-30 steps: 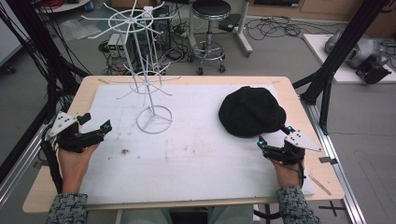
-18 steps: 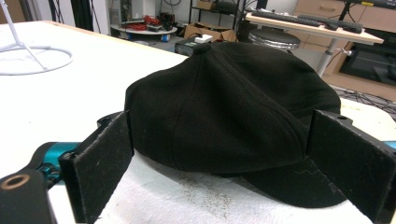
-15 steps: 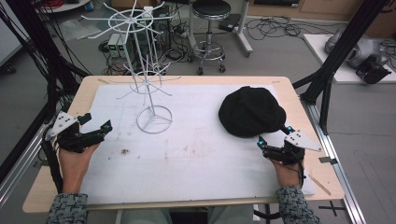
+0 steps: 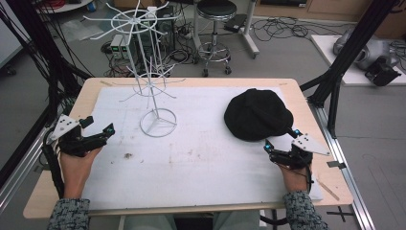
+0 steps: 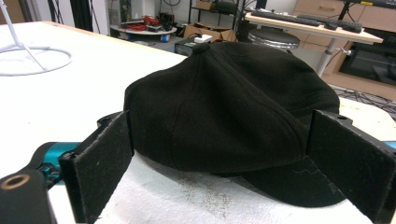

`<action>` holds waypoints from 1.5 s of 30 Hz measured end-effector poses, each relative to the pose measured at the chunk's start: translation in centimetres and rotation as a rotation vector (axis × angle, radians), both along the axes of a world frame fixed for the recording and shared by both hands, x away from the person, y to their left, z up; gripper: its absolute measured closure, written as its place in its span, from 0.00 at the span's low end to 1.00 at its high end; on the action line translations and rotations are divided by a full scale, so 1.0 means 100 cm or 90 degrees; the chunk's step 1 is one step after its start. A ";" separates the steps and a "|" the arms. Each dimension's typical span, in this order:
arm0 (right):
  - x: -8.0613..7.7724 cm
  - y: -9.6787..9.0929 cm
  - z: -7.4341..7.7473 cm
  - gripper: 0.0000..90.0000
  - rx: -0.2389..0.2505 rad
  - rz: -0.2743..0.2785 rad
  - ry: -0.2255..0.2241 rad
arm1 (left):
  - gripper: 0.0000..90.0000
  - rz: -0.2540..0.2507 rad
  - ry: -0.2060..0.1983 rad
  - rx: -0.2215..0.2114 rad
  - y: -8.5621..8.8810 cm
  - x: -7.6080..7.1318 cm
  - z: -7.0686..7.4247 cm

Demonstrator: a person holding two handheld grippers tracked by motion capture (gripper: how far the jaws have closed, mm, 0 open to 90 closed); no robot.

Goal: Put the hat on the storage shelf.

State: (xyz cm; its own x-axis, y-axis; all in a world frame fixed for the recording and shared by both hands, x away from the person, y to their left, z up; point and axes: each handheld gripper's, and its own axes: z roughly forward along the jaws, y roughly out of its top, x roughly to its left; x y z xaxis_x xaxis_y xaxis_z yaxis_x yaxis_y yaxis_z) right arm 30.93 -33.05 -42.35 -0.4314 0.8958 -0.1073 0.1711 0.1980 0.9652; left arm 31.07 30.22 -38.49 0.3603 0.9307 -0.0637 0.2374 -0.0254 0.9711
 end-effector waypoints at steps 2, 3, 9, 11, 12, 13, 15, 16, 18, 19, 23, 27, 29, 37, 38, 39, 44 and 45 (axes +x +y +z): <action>0.000 0.000 0.000 0.07 0.002 -0.001 0.002 | 0.18 0.000 0.000 0.000 0.000 0.000 0.000; 0.000 0.000 0.000 0.07 0.003 -0.001 0.001 | 0.18 0.000 0.000 0.001 0.000 0.000 0.000; 0.000 0.000 0.000 0.07 0.003 -0.002 0.000 | 0.18 0.000 0.000 0.002 0.000 0.000 0.000; 0.000 0.000 0.000 0.07 0.004 -0.001 0.001 | 0.18 0.000 -0.001 0.003 0.000 0.000 0.001; 0.000 0.000 0.000 0.07 0.004 -0.001 0.001 | 0.18 0.000 -0.001 0.003 0.000 0.000 0.001; 0.000 0.000 0.000 0.07 0.002 -0.001 0.000 | 0.18 0.000 -0.001 0.003 0.000 0.000 0.001; 0.000 0.000 0.000 0.07 0.002 -0.002 -0.001 | 0.18 0.000 -0.001 0.003 0.000 0.000 0.001; 0.000 0.000 0.000 0.07 0.002 -0.001 0.000 | 0.18 0.000 -0.001 0.003 0.000 0.000 0.001; 0.000 0.000 0.000 0.07 0.003 -0.001 0.000 | 0.18 0.000 -0.001 0.003 0.000 0.000 0.001; 0.000 0.000 0.000 0.07 0.004 -0.001 0.001 | 0.18 0.000 -0.001 0.004 0.000 0.000 0.001; 0.000 0.000 0.000 0.07 0.002 -0.001 -0.001 | 0.18 0.001 -0.002 0.002 -0.001 0.000 0.001; 0.000 -0.001 0.000 0.07 0.001 -0.001 -0.001 | 0.18 0.000 0.000 0.002 0.000 0.000 0.001; 0.000 0.000 0.000 0.07 0.002 0.000 0.000 | 0.18 -0.001 0.000 0.003 -0.001 0.000 0.000; 0.004 0.002 0.012 0.07 0.017 0.007 -0.013 | 0.18 -0.003 -0.004 -0.001 -0.002 0.000 0.002; 0.004 0.002 0.012 0.07 0.017 0.007 -0.013 | 0.18 -0.003 -0.004 -0.001 -0.002 0.000 0.002; 0.008 0.004 0.015 0.07 0.022 0.013 -0.009 | 0.18 -0.004 -0.007 -0.002 -0.003 0.001 0.003; 0.020 0.009 0.021 0.07 0.020 0.024 0.000 | 0.18 -0.008 -0.005 0.000 -0.005 0.003 0.003; 0.027 0.012 0.025 0.07 0.018 0.029 0.000 | 0.18 -0.010 -0.004 0.000 -0.005 0.004 0.002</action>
State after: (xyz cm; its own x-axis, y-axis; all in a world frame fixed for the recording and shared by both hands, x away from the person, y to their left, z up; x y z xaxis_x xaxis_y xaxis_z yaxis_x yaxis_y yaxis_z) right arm 33.60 -31.82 -39.89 -0.4721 0.8776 -0.0828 0.1623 0.1788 0.9704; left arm 31.47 29.67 -38.26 0.3756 0.9248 -0.0606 0.2305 -0.0299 0.9726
